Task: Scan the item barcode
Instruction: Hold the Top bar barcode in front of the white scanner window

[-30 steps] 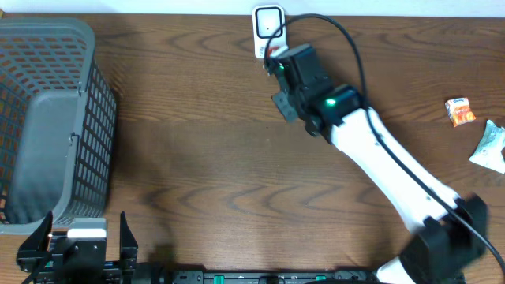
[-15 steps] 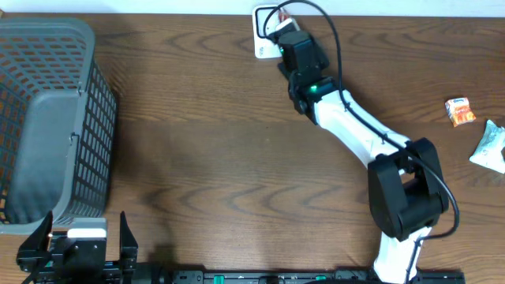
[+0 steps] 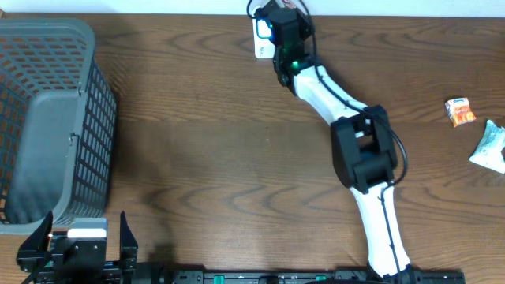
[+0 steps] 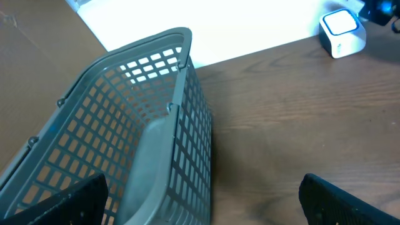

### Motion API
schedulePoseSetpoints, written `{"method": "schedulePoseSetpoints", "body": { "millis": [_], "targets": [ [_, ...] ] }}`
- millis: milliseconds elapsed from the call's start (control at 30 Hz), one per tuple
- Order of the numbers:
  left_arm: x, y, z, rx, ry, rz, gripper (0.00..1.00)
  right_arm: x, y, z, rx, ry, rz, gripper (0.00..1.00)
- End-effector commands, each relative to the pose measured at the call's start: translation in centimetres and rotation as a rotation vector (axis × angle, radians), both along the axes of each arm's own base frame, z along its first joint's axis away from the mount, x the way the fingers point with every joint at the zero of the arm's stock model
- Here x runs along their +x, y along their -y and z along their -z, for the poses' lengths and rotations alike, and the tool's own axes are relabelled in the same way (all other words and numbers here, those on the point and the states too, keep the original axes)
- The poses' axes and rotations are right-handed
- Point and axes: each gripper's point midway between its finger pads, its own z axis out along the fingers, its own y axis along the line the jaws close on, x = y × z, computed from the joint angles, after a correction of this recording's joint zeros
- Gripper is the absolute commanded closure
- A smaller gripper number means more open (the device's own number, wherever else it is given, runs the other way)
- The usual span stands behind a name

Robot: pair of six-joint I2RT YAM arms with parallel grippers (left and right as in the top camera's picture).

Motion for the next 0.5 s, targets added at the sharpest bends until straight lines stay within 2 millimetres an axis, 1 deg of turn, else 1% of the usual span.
{"method": "schedulePoseSetpoints", "body": {
  "millis": [0, 100, 300, 367, 467],
  "targets": [
    [-0.2, 0.0, -0.1, 0.009, 0.006, 0.006, 0.02, 0.6, 1.0, 0.8, -0.244, -0.016, 0.052, 0.99],
    [-0.2, 0.0, -0.1, 0.009, 0.006, 0.006, 0.02, 0.3, 0.6, 1.8, -0.329, -0.041, 0.049, 0.99],
    [-0.2, 0.0, -0.1, 0.009, 0.006, 0.006, 0.02, -0.3, -1.1, 2.1, -0.454, -0.084, -0.009, 0.99],
    [-0.2, 0.0, -0.1, 0.009, 0.006, 0.006, 0.02, -0.5, -1.2, 2.3, -0.472, -0.099, -0.012, 0.99],
    [-0.2, 0.0, -0.1, 0.009, 0.006, 0.006, 0.02, -1.0, -1.0, 3.4, -0.53, -0.162, -0.028, 0.99]
  ]
}}
